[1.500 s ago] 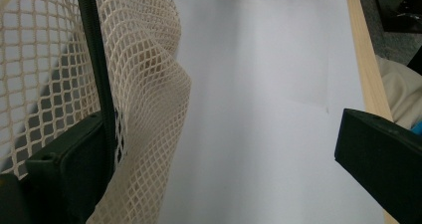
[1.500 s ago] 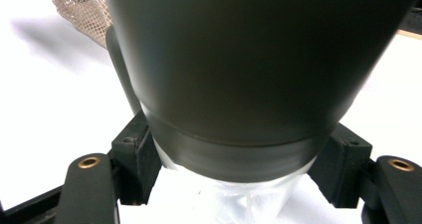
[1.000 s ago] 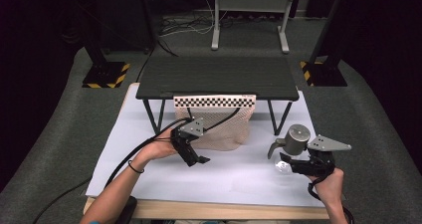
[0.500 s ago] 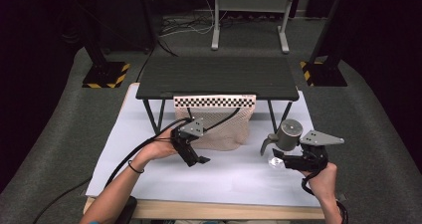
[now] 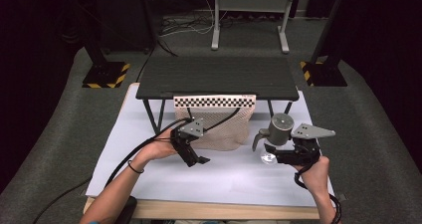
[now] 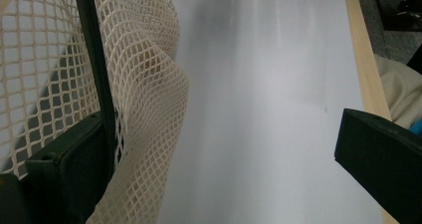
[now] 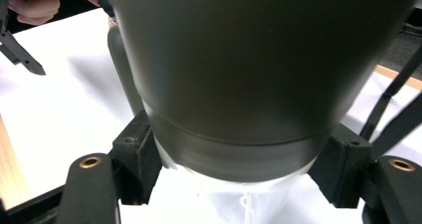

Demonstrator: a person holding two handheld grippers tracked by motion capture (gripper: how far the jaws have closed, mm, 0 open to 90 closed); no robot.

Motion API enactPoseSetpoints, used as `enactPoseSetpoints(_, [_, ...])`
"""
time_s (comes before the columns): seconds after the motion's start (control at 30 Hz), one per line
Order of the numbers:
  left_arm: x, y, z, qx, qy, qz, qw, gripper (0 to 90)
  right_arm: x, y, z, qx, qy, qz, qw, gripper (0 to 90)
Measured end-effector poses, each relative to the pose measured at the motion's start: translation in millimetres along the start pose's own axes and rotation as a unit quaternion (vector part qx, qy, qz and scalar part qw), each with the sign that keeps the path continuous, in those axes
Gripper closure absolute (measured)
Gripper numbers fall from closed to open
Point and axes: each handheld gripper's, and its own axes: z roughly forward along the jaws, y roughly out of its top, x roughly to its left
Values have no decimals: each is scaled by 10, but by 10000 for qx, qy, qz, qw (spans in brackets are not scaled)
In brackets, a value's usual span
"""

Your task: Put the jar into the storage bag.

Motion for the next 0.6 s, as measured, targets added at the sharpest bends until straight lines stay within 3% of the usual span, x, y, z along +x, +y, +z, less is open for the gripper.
enactPoseSetpoints(0.6, [-1, 0, -1, -3, -1, 7, 10000, 0, 54, 215, 128, -28, 96, -105, 9999, 300])
